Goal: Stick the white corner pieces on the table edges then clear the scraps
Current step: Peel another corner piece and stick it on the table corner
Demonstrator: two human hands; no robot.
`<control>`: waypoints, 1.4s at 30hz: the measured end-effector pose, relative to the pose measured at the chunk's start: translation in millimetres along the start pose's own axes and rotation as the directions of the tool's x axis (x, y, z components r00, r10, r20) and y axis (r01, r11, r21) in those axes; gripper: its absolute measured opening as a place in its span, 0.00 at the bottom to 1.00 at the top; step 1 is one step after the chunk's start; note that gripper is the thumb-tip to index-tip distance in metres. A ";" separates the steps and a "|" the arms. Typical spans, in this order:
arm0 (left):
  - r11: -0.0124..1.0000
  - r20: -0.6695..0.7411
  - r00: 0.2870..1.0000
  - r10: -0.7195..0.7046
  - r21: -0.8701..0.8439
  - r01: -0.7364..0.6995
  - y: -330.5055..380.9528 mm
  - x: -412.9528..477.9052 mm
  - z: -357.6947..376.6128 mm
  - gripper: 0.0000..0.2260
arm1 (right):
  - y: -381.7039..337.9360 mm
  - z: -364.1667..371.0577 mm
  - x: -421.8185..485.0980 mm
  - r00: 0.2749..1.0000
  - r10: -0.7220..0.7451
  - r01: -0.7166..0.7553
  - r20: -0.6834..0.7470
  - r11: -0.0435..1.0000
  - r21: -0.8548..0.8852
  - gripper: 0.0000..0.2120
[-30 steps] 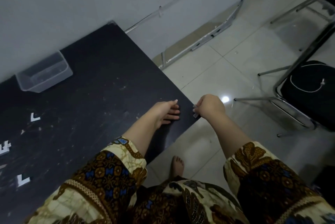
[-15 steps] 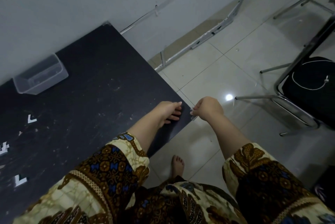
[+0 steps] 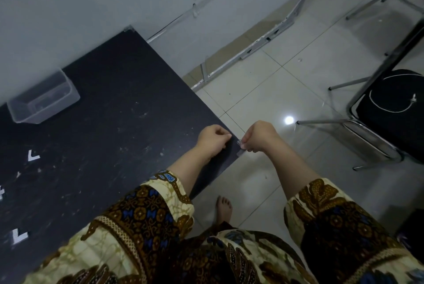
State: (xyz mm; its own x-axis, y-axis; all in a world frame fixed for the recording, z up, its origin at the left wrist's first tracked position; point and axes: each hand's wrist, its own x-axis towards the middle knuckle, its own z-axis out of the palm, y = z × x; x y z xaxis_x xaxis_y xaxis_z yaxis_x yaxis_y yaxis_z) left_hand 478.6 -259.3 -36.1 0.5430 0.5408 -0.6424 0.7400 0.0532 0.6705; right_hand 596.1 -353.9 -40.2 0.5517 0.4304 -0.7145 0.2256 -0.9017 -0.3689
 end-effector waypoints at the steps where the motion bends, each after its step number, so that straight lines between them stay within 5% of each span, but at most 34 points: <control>1: 0.996 -0.070 0.995 0.072 0.059 -0.068 -2.5 2.4 0.9 0.02 | 0.6 -1.2 -0.8 1.000 -0.010 0.010 -0.003 1.000 0.008 0.07; 4: 0.933 -0.133 0.953 0.271 0.280 -0.226 -5.3 3.7 1.9 0.05 | 4.2 0.6 1.3 0.999 -0.051 0.052 0.014 0.998 -0.045 0.08; 8: 0.788 -0.011 0.915 0.403 0.514 -0.340 -11.1 5.0 7.2 0.17 | 8.7 0.8 1.9 0.994 -0.105 0.106 -0.016 0.994 0.013 0.05; 14: 0.736 0.067 0.928 0.368 0.589 -0.334 -17.0 6.0 13.8 0.34 | 13.6 -1.9 5.2 0.991 -0.124 0.120 0.047 0.990 0.079 0.05; 19: 0.667 0.083 0.923 0.376 0.667 -0.332 -22.2 9.9 16.3 0.32 | 19.3 3.3 6.8 0.990 -0.142 0.143 -0.013 0.984 0.103 0.03; 25: 0.639 0.084 0.912 0.402 0.688 -0.345 -25.3 11.6 17.6 0.31 | 18.8 -8.1 5.0 0.975 -0.116 0.103 0.189 0.992 0.078 0.11; 35: 0.562 0.231 0.896 0.380 0.711 -0.422 -28.2 12.7 -0.6 0.39 | 15.5 3.5 1.6 0.973 -0.195 0.206 0.123 0.974 -0.091 0.18; 42: 0.546 0.237 0.895 0.379 0.724 -0.423 -25.7 10.8 -1.5 0.41 | 22.3 -5.8 0.3 0.969 -0.195 0.190 0.151 0.981 0.046 0.07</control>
State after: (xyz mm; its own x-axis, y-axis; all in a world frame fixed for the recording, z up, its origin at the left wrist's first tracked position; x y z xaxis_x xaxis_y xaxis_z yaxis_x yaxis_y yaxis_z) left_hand 464.8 -253.6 -59.7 0.8602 0.3053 -0.4085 0.4615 -0.8070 0.3685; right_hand 606.0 -374.1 -45.2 0.3689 0.5995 -0.7103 0.2890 -0.8003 -0.5254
